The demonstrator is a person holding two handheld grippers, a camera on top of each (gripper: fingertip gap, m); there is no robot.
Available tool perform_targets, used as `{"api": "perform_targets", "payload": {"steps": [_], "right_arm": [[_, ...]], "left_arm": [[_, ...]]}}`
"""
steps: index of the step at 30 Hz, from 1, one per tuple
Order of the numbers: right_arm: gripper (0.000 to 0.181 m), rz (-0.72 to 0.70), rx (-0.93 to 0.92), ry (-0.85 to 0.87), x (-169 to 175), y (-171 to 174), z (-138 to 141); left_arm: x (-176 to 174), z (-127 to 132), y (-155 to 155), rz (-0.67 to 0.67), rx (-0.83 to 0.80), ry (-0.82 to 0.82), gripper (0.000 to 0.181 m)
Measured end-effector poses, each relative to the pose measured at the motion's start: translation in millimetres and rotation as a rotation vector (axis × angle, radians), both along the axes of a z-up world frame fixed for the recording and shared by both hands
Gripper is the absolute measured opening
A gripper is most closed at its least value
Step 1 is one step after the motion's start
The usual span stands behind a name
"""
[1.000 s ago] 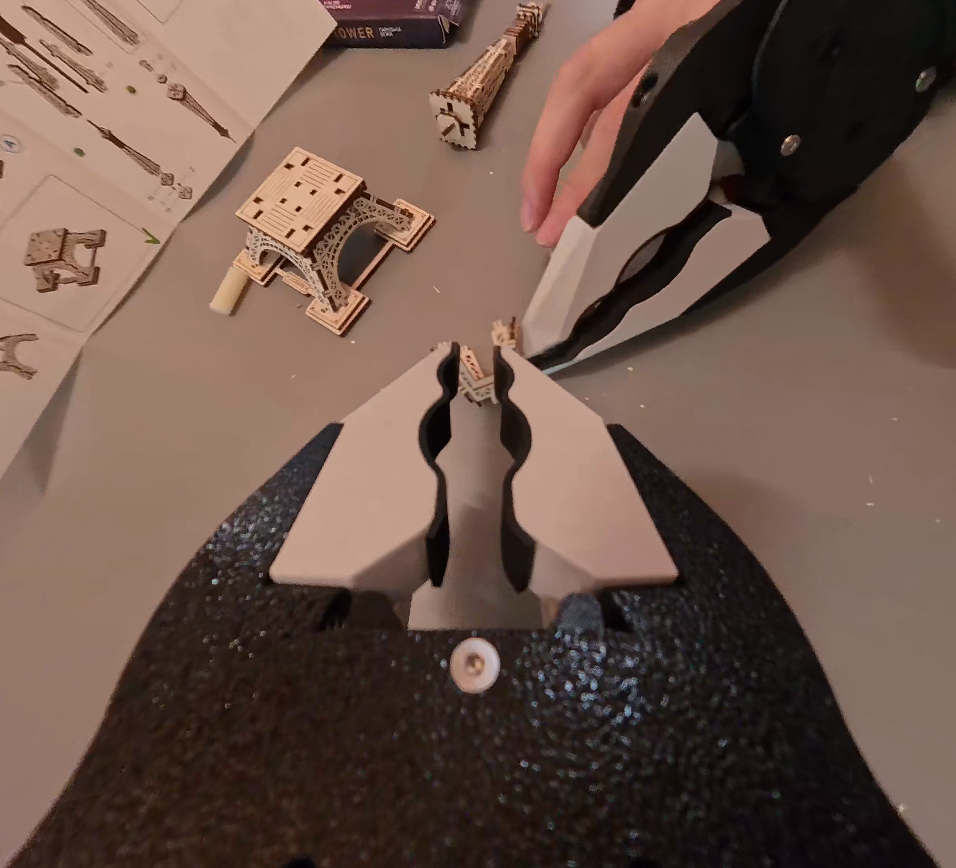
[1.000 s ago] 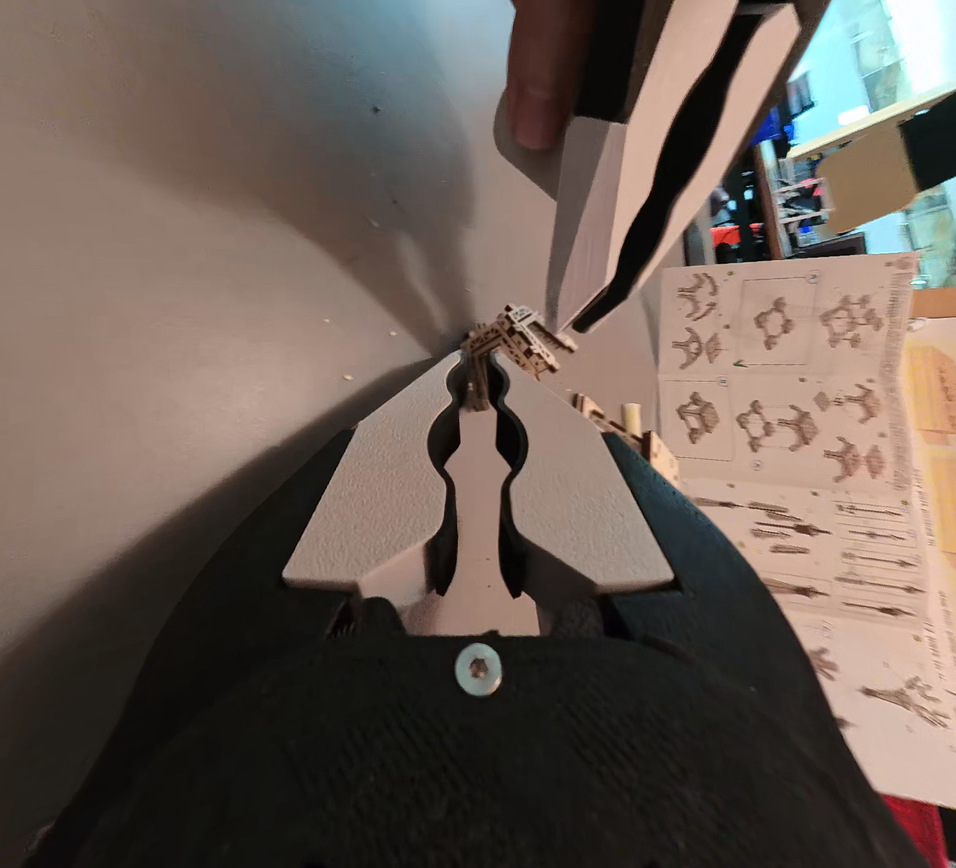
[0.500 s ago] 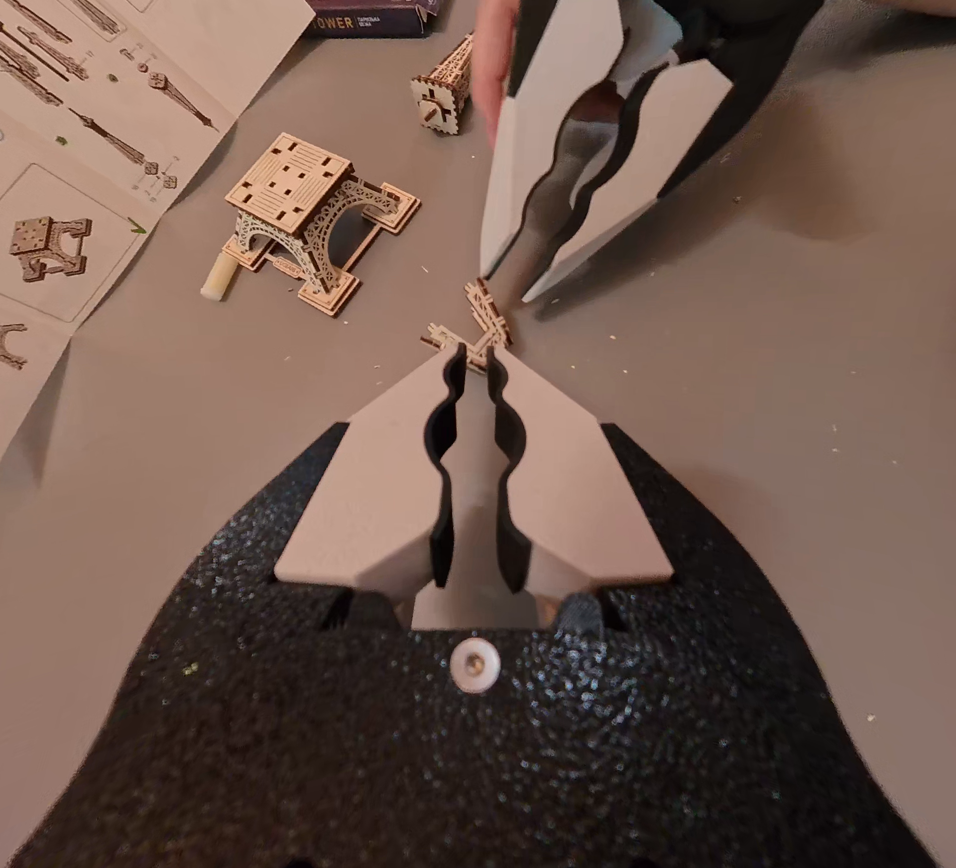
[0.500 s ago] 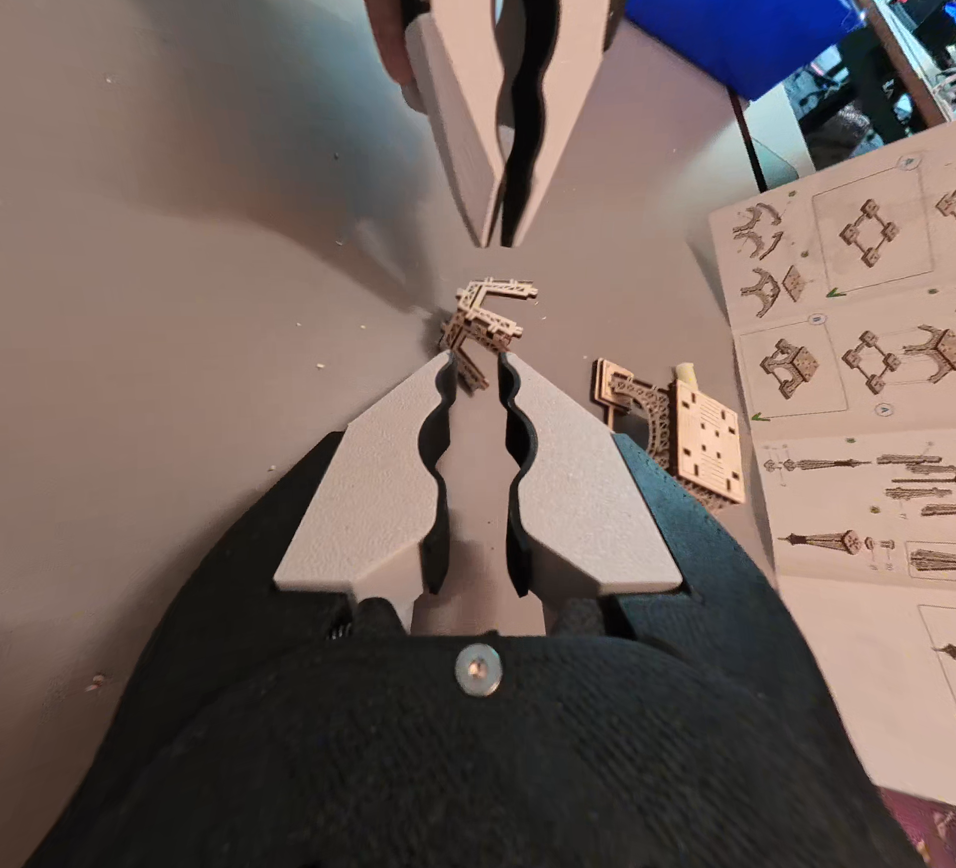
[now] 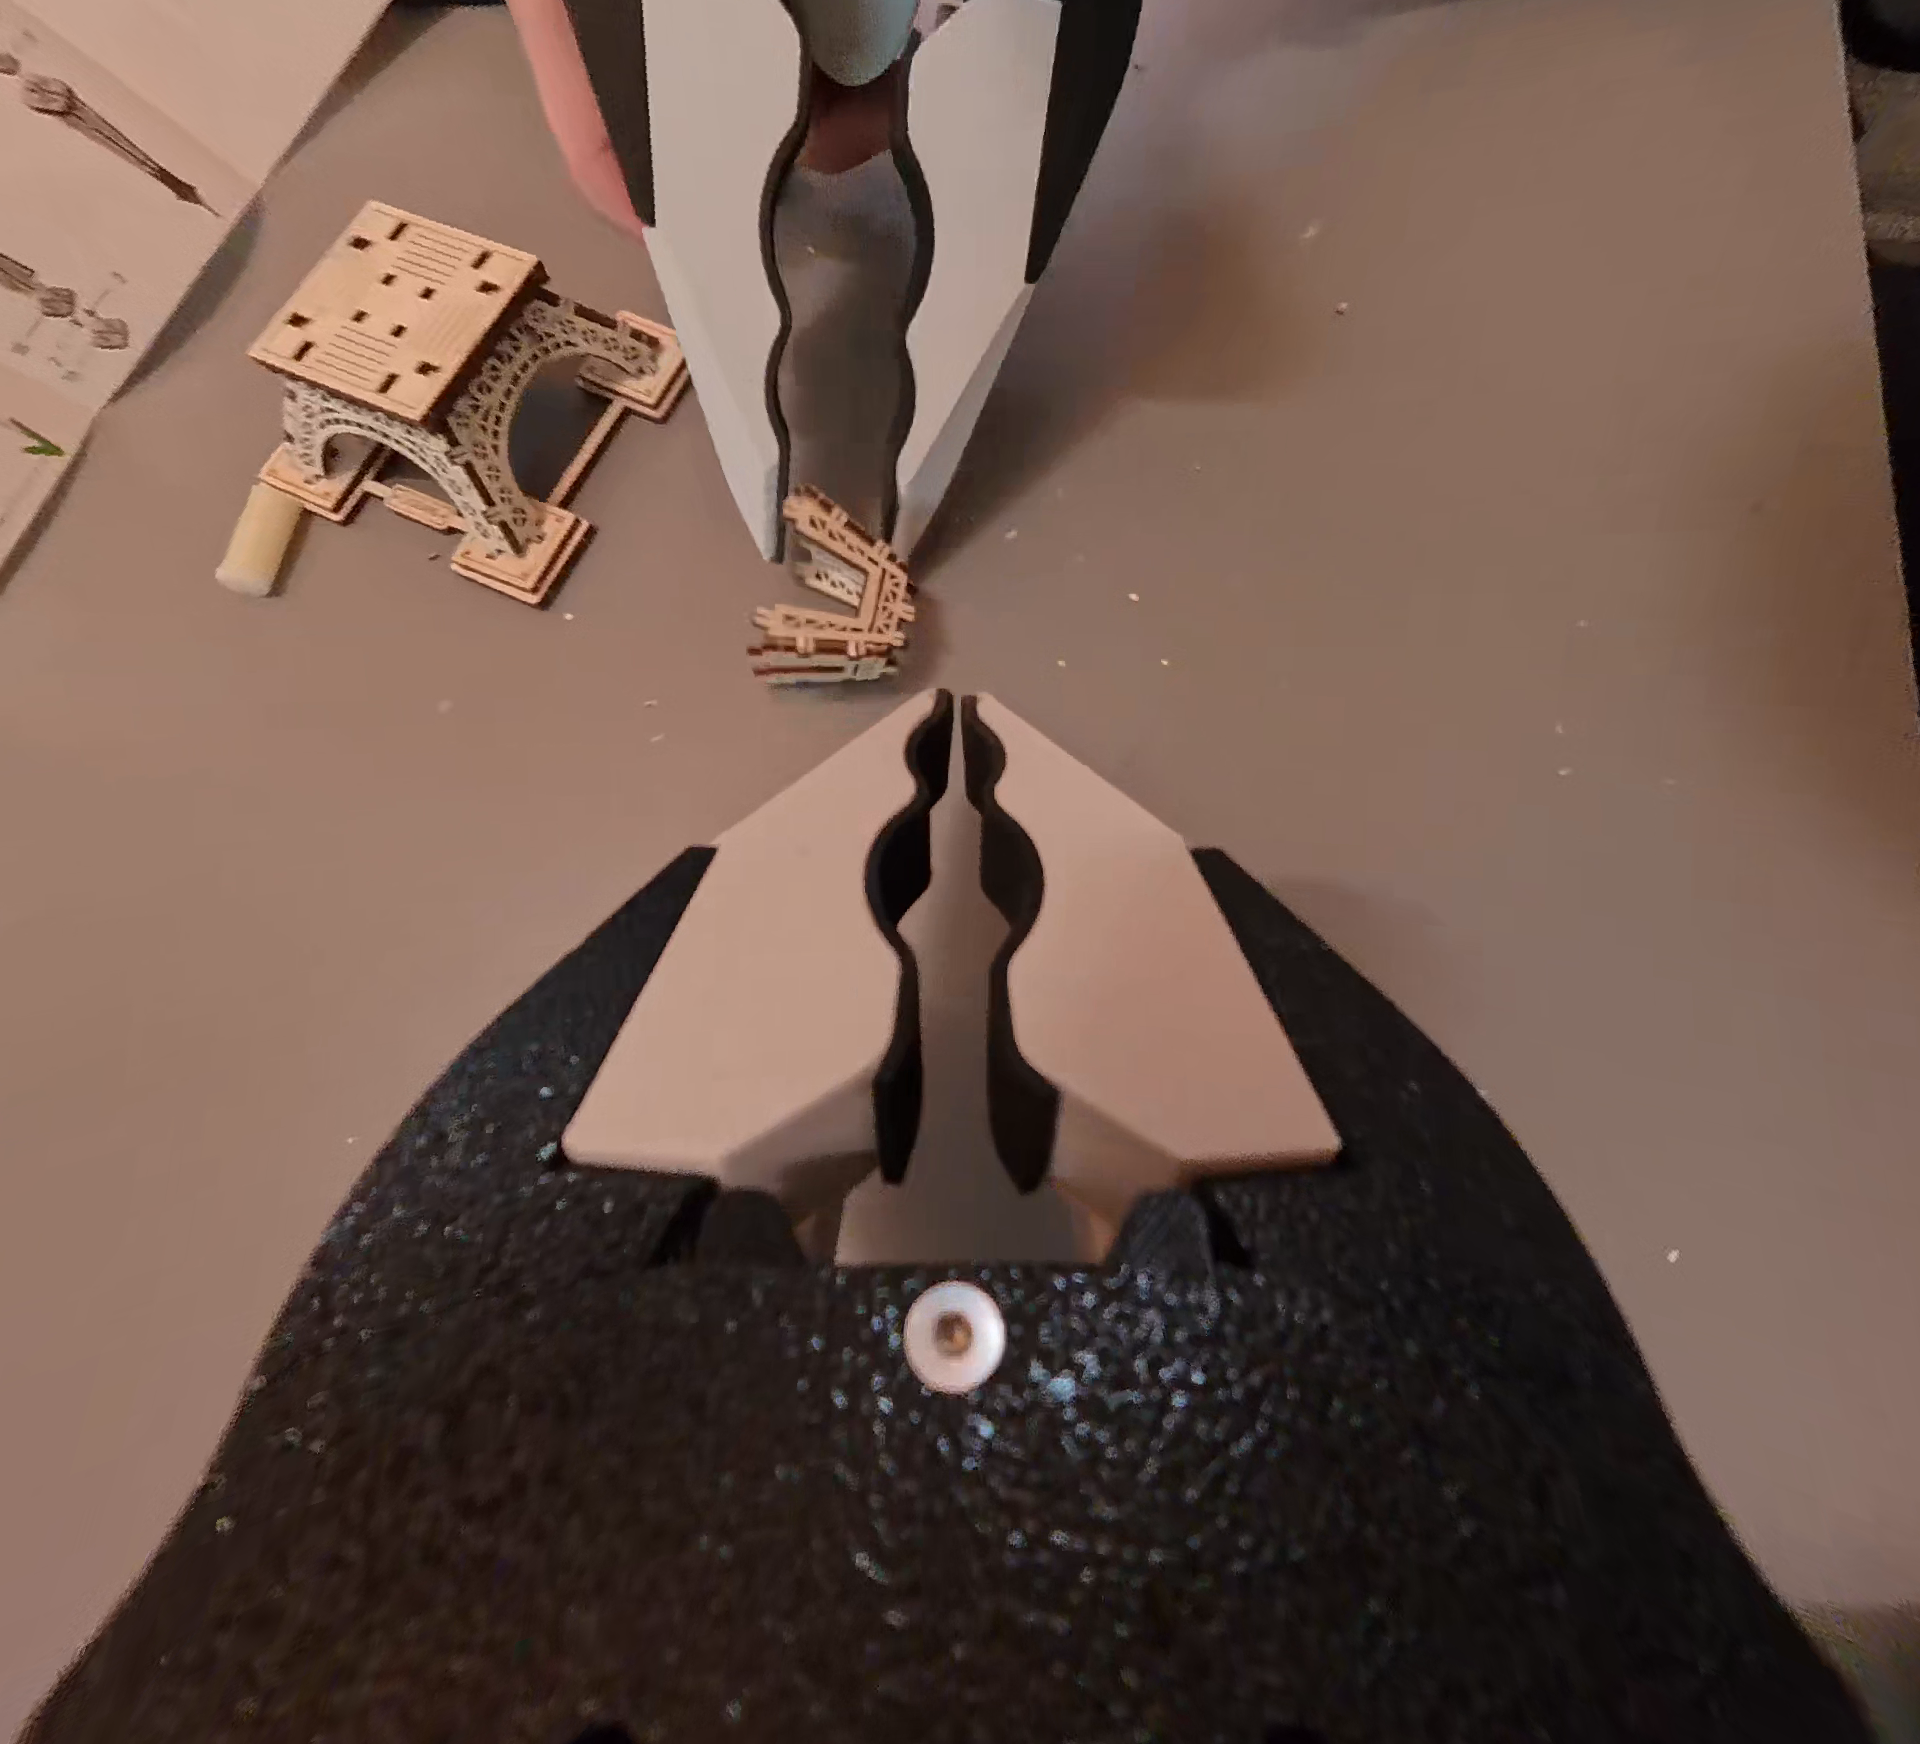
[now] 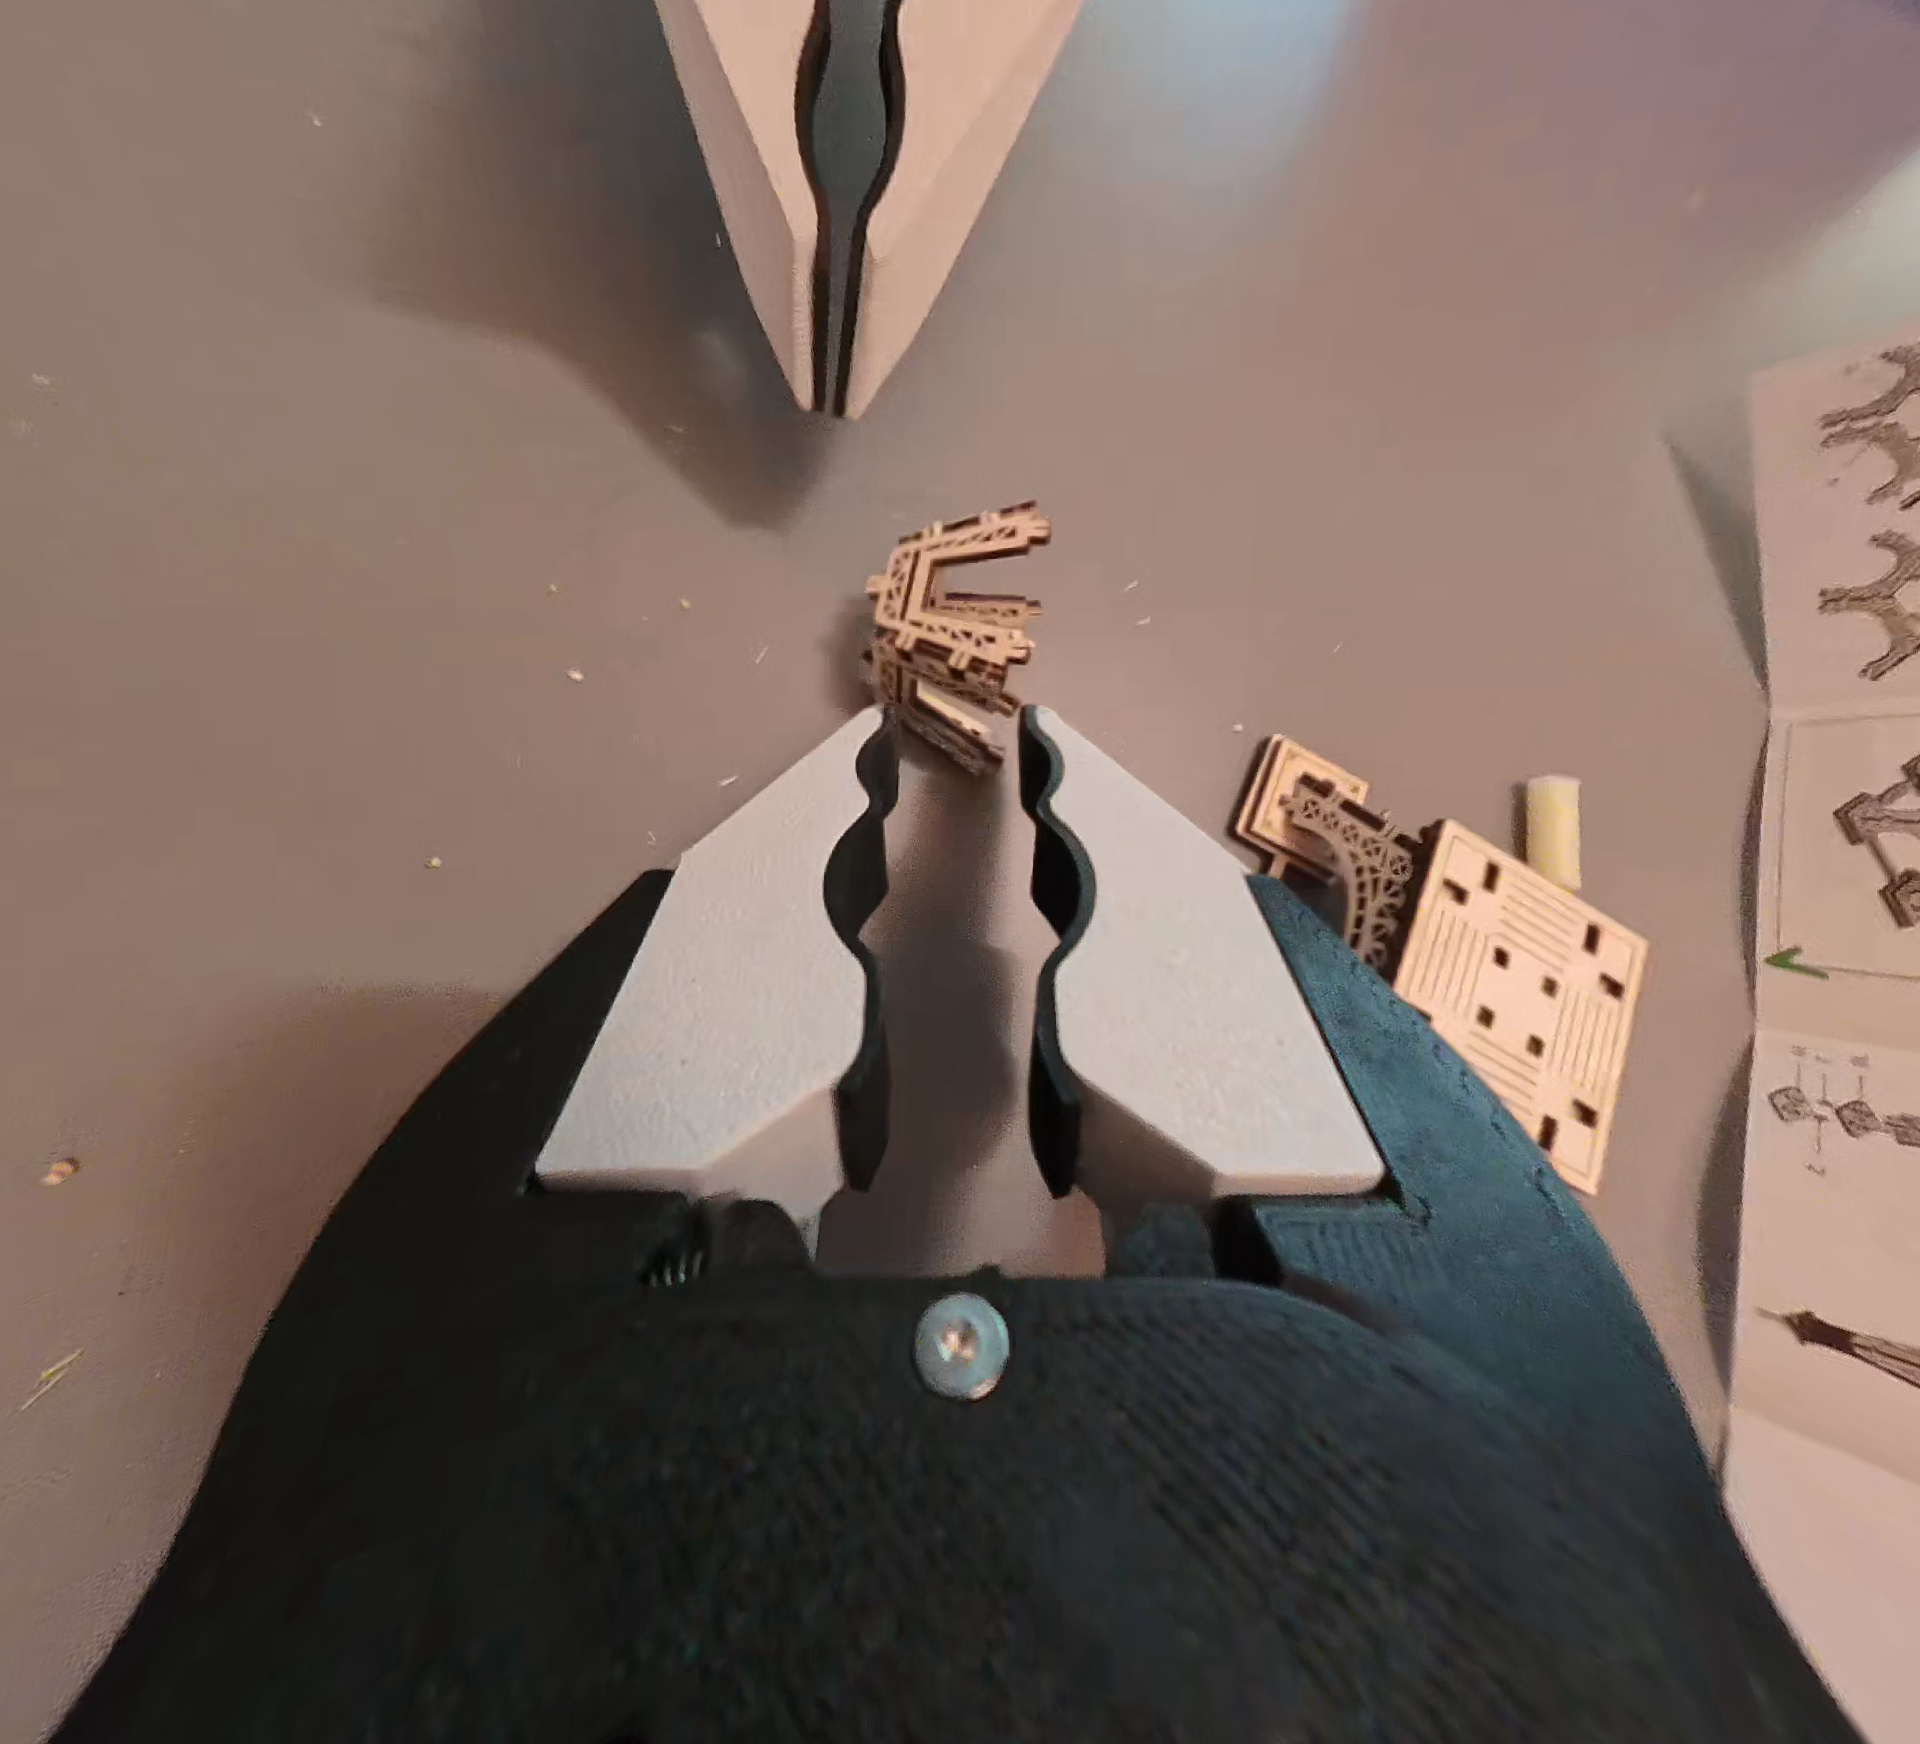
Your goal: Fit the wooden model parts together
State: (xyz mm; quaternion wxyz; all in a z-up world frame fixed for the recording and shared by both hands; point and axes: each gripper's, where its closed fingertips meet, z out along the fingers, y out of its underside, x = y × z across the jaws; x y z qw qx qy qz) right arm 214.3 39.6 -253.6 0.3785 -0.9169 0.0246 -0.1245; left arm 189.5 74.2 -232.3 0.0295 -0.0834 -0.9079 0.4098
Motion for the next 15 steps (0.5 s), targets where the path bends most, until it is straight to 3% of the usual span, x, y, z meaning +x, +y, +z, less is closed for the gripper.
{"api": "perform_targets", "payload": {"steps": [5,10,15], "right_arm": [[0.018,-0.113,-0.052,-0.037,-4.0,2.2,-5.7],[0.024,-0.193,-0.029,0.022,-23.6,12.2,-5.5],[0.023,-0.328,0.033,0.035,-7.3,0.6,4.0]], "left_arm": [[1.9,-10.6,-0.8,0.017,0.065,-0.019,0.000],[20.0,-15.7,-7.0,0.124,0.084,-0.072,0.001],[19.5,-17.2,-6.4,0.124,0.088,-0.067,0.000]]}}
